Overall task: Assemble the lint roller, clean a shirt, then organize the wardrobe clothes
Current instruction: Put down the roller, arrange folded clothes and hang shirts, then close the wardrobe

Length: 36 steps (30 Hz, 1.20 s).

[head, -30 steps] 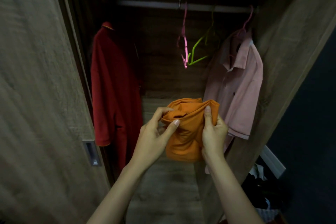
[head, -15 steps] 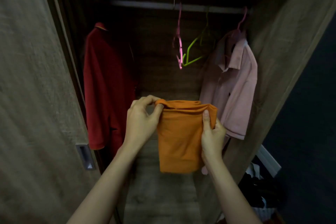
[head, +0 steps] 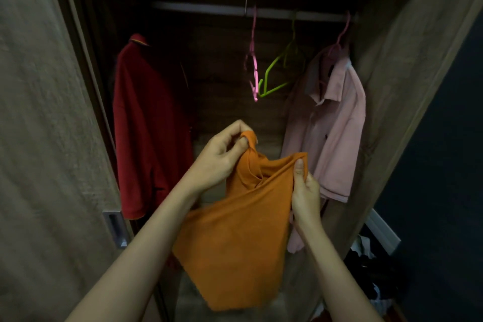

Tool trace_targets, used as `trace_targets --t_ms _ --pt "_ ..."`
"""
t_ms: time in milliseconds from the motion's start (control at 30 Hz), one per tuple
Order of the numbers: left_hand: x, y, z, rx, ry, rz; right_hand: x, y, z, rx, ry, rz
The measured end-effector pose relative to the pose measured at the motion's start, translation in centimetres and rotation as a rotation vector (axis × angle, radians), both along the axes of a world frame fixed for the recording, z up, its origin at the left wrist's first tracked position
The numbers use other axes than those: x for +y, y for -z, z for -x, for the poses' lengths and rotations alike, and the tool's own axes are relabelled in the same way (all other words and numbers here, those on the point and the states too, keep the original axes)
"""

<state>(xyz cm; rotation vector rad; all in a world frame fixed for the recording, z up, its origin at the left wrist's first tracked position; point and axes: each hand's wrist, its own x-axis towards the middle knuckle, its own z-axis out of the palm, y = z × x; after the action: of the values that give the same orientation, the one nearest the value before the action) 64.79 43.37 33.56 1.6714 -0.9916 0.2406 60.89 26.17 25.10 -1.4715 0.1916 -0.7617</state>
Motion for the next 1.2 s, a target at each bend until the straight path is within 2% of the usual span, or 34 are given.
trace_targets --t_ms 133,233,333,400,600,800,967,1200 --pt "-1.4 -0.7 -0.2 0.021 -0.027 0.046 0.7 -0.4 -0.7 0.031 -0.12 0.112" --pt "-1.7 -0.8 -0.9 -0.011 -0.102 0.1 1.8 -0.8 -0.4 -0.051 -0.019 0.147" --pt "-2.3 0.0 -1.0 -0.055 -0.161 0.042 3.2 -1.6 1.1 -0.19 0.137 0.146" --pt "-2.8 1.0 -0.8 -0.04 -0.199 0.022 4.3 -1.8 2.3 -0.22 0.129 0.145" --pt "-3.1 1.6 -1.4 0.166 -0.279 0.136 6.5 -1.2 3.2 -0.172 -0.093 0.035" --pt "-3.0 2.1 -2.2 0.56 -0.212 0.333 6.2 -1.2 2.8 -0.118 -0.258 0.025" --pt "-2.9 2.2 -2.5 0.643 -0.223 0.35 5.7 -1.3 2.3 -0.105 -0.239 0.145" --pt "-1.6 2.1 -3.6 0.71 -0.253 0.233 4.5 -1.8 0.0 -0.12 -0.002 0.17"
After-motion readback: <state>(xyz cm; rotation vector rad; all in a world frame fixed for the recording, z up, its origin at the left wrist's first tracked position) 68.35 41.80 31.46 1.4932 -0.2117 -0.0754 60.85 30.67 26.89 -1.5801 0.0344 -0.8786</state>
